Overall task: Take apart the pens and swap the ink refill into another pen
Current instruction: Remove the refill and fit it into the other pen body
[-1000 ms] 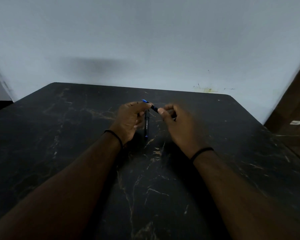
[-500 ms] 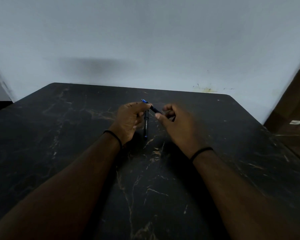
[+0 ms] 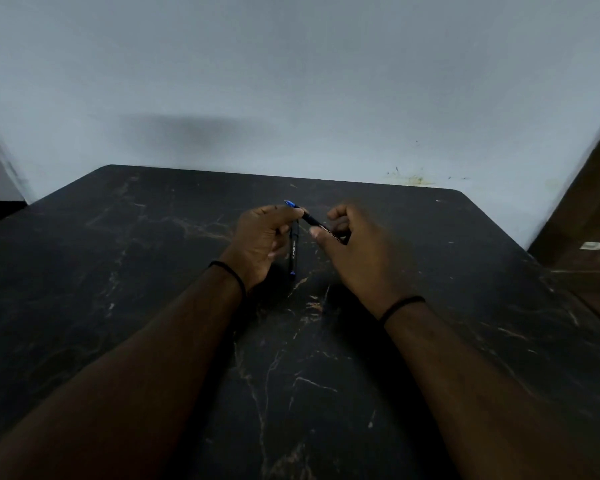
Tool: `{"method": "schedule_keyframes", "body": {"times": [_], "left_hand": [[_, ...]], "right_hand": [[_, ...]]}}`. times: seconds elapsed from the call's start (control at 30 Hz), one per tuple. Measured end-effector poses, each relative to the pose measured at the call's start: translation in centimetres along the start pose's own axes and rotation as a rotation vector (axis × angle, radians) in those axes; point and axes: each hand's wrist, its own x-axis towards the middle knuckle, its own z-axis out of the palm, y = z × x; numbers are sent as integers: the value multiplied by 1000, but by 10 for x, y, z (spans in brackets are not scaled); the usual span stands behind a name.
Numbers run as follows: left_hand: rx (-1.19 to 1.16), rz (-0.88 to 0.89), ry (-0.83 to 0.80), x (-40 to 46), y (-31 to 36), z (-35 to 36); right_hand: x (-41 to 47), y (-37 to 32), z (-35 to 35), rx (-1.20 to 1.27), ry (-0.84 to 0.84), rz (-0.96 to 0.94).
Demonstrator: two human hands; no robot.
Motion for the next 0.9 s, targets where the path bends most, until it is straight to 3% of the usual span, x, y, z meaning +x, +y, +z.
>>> {"method": "schedule_keyframes", "body": {"times": [0.33,0.9], "left_hand": [[-3,0,-7,-1,-1,0],[10,20,8,-10,7,10]], "right_hand": [[0,-1,-4,-79,-79,17],[-3,-9,-8,-34,-3,-12]]}}
